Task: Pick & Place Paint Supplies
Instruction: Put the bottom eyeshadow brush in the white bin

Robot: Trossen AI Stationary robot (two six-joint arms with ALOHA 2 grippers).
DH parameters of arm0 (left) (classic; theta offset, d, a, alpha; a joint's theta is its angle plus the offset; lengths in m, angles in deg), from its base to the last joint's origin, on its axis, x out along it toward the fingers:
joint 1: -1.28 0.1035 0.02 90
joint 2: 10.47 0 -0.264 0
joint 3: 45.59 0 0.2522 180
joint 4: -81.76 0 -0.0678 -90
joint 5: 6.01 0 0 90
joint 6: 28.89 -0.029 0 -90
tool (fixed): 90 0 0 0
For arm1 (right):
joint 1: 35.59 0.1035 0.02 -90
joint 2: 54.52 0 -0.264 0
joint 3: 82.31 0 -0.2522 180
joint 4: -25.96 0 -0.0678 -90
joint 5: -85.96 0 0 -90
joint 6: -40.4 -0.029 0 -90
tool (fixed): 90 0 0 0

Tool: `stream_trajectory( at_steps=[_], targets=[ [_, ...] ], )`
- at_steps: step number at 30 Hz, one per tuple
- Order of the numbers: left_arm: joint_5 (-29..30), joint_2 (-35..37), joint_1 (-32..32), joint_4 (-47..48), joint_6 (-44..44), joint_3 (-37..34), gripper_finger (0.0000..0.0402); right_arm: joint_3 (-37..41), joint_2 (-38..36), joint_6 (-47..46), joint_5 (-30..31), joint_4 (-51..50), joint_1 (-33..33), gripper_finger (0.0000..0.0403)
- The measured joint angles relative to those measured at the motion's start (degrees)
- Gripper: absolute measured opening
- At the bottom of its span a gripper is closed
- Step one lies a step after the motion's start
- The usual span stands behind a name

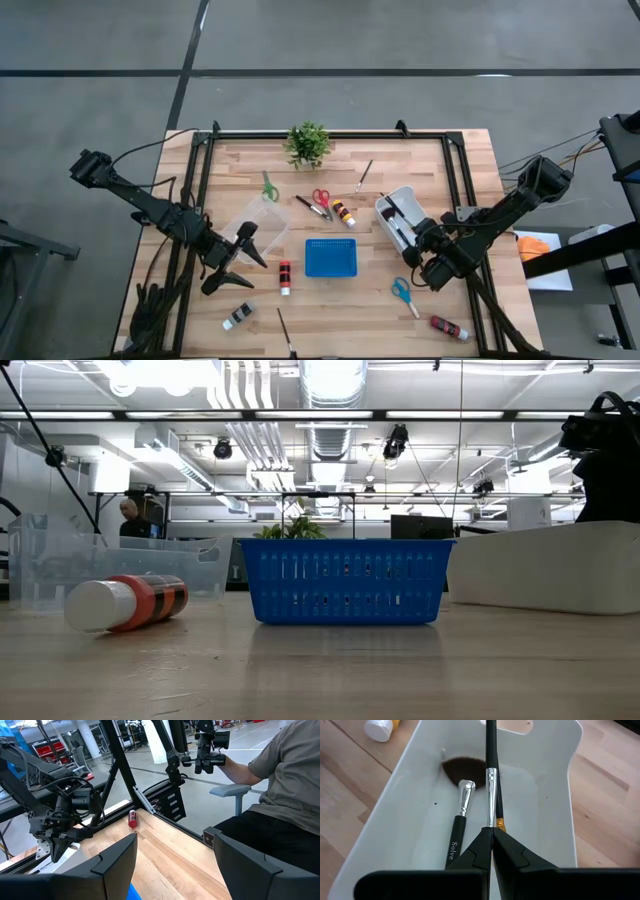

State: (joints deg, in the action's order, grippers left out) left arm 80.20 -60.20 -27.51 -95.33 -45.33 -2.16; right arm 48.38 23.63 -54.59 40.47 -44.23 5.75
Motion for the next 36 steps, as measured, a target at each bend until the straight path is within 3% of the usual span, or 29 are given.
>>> stream_trajectory(
  at_steps=[15, 30, 36],
  targets=[
    [0.0, 0.0, 0.0, 0.4, 0.0, 0.0, 0.0269, 0.0, 0.0, 0.6, 3.0, 0.2, 0.0, 0.0008],
    [0.0, 0.0, 0.0, 0.4, 0.0, 0.0, 0.0269, 0.0, 0.0, 1.2, 1.4, 1.9, 0.0, 0.0009],
    [0.0, 0.0, 0.0, 0.4, 0.0, 0.0, 0.0269, 0.0, 0.0, 1.3, 2.2, 1.9, 0.0, 0.0058]
  ],
)
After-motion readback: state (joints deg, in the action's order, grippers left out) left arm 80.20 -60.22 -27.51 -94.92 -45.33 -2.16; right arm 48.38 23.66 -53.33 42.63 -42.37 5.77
